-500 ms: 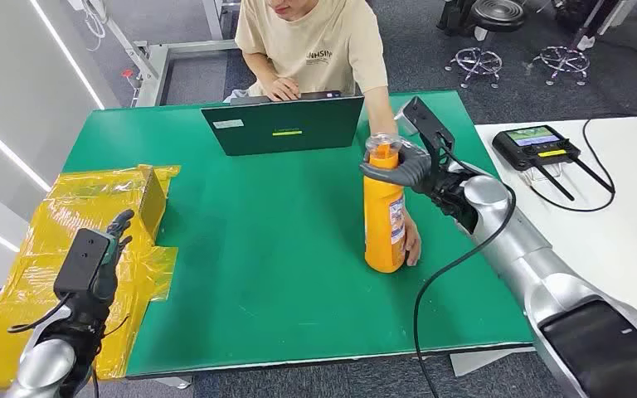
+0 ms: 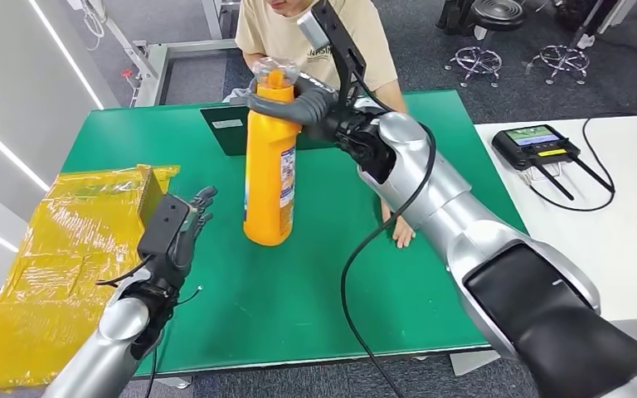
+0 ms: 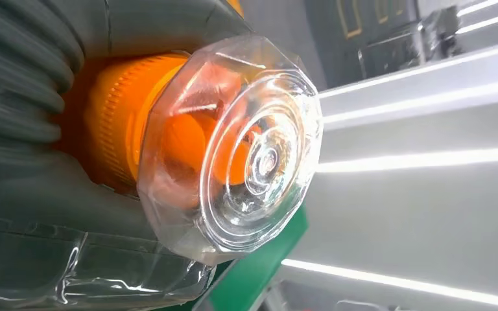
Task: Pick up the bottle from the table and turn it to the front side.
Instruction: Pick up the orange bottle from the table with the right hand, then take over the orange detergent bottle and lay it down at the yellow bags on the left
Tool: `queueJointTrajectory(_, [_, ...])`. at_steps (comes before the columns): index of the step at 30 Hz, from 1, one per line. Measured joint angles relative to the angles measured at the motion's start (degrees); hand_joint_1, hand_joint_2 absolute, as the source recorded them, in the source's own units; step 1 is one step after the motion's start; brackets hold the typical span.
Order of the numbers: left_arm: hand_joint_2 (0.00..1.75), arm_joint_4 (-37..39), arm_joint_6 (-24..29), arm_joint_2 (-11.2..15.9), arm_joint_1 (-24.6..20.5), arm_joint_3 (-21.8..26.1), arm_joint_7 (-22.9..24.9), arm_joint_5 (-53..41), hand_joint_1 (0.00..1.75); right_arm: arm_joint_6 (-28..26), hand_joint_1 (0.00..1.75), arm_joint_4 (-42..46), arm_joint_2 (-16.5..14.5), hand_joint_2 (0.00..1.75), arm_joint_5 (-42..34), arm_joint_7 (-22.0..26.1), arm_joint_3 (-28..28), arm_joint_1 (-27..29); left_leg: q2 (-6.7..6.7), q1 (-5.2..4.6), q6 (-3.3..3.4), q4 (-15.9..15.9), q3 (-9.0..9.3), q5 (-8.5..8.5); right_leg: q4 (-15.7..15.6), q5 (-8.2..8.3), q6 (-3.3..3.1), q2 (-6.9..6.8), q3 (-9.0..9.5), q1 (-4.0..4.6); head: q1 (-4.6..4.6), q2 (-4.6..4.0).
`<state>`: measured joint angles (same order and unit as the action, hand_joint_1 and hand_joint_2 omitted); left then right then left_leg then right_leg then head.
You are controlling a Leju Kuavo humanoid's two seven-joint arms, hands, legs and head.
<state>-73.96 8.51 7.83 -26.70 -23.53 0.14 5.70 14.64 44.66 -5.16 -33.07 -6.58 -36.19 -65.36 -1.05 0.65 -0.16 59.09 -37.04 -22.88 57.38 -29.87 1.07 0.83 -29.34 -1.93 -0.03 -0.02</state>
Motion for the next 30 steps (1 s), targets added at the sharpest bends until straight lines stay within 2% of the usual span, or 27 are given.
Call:
queueJointTrajectory(8, [0.00,5.93,-0.99,-6.79,-4.33,-4.72,0.29,-1.86,0.00,-2.24,1.75,-0.11,-1.62,1.75,-2.76,-0.20,0.44,-0.41,-0.07,-0.04,0.06,0.10,-0.03,0.04,-0.03,0.09,0.12,-0.05,0.03,-0.07,0.03,0.00])
queueJointTrajectory(12, [1.75,8.30,-0.98,-9.30,-6.50,-6.27,0.58,-2.16,0.00,-2.61,1.75,-0.75,-1.64,1.75,-2.77,-0.19,0.68,-0.38,-0.05,-0.04,0.07,0.13,-0.03,0.05,-0.02,0.13,0.17,-0.01,0.02,-0.07,0.01,0.00])
queueJointTrajectory(22, [1.75,10.03,-0.92,-10.93,-7.69,-8.75,0.86,-1.81,0.00,-2.92,1.75,-1.12,-1.19,1.75,-1.87,-0.20,1.27,0.15,0.00,-0.03,0.07,0.12,-0.03,0.05,-0.01,0.12,0.17,0.05,-0.02,-0.05,0.01,0.00])
queueJointTrajectory(23, [1.75,10.29,-0.91,-11.08,-7.78,-9.01,0.91,-1.77,0.38,-2.93,1.75,-1.12,-1.07,1.75,-1.84,-0.20,1.36,0.26,0.01,-0.03,0.07,0.12,-0.03,0.05,-0.01,0.12,0.16,0.07,-0.03,-0.05,0.01,0.00])
queueJointTrajectory(26, [1.75,10.49,-0.97,-11.11,-7.87,-9.33,0.90,-1.69,1.68,-2.99,1.75,-1.12,-1.01,1.75,-1.82,-0.22,1.40,0.39,0.01,-0.03,0.07,0.12,-0.03,0.05,-0.01,0.12,0.16,0.07,-0.03,-0.05,0.01,0.00])
queueJointTrajectory(27, [1.75,10.51,-1.06,-11.11,-7.88,-9.45,0.89,-1.53,1.75,-3.03,1.75,-1.10,-0.98,1.75,-1.76,-0.28,1.47,0.44,0.01,-0.03,0.07,0.12,-0.03,0.05,-0.01,0.12,0.17,0.07,-0.02,-0.05,0.01,0.00])
queueJointTrajectory(30, [1.75,10.19,-1.35,-11.10,-7.77,-9.93,0.86,-0.77,1.75,-3.08,1.75,-0.71,-0.76,1.75,-1.55,-0.60,1.85,0.84,0.00,-0.03,0.07,0.12,-0.03,0.05,-0.01,0.13,0.17,0.06,-0.01,-0.06,0.01,0.00])
